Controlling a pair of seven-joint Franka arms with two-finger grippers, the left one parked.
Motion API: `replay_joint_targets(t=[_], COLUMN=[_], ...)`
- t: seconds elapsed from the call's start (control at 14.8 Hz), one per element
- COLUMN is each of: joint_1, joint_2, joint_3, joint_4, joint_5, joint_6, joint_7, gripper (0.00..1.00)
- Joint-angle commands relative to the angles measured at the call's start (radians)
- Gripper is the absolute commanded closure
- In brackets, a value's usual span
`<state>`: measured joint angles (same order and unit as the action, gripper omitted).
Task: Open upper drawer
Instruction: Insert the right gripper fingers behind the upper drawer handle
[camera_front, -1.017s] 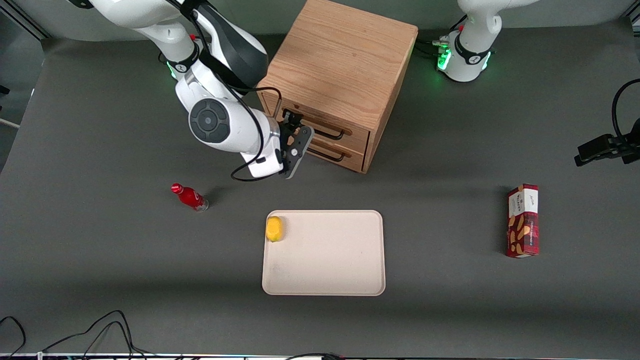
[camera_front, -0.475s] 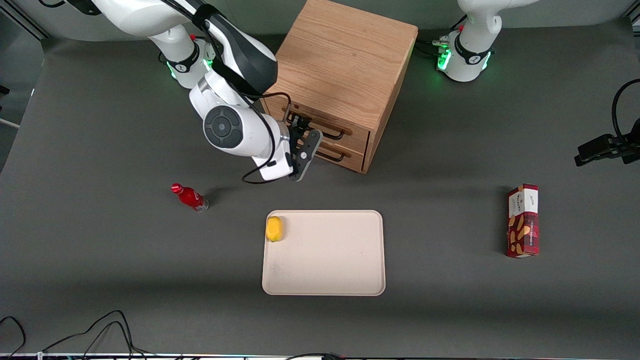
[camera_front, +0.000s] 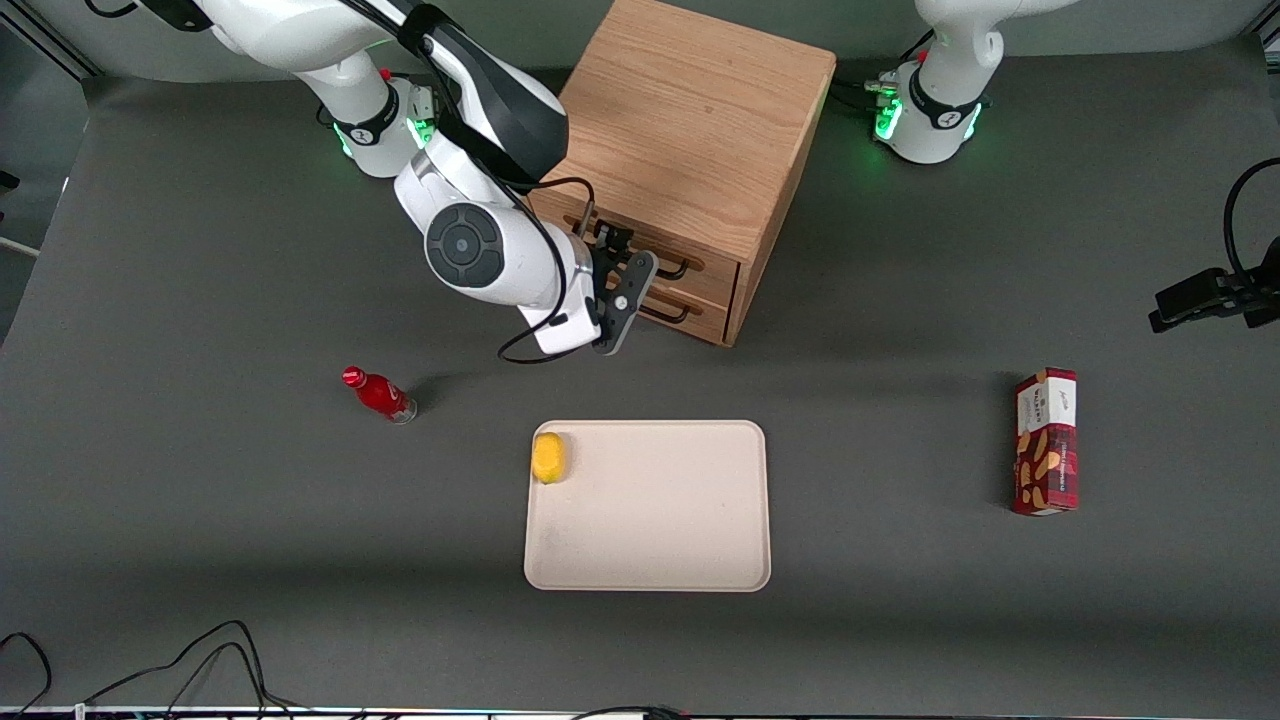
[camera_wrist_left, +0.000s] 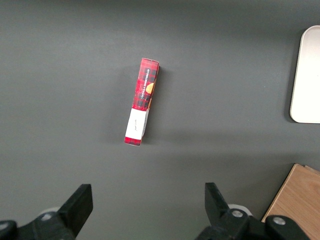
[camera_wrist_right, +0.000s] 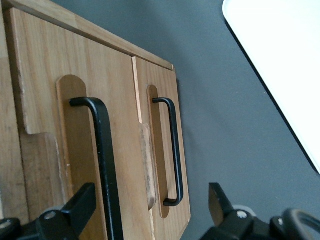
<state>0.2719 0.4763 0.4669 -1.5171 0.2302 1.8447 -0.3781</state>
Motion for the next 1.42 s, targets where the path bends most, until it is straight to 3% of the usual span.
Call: replay_joint_targets(t=[0.0, 1.36], joint_1=[0.009, 0.015], joint_2=[0.013, 0.036], joint_3=[-0.002, -0.002], joint_4=[0.009, -0.023], joint_5=[0.02, -0.003], joint_6=[0.011, 0.07], joint_7=[-0.005, -0.05], gripper=[0.0, 0.0])
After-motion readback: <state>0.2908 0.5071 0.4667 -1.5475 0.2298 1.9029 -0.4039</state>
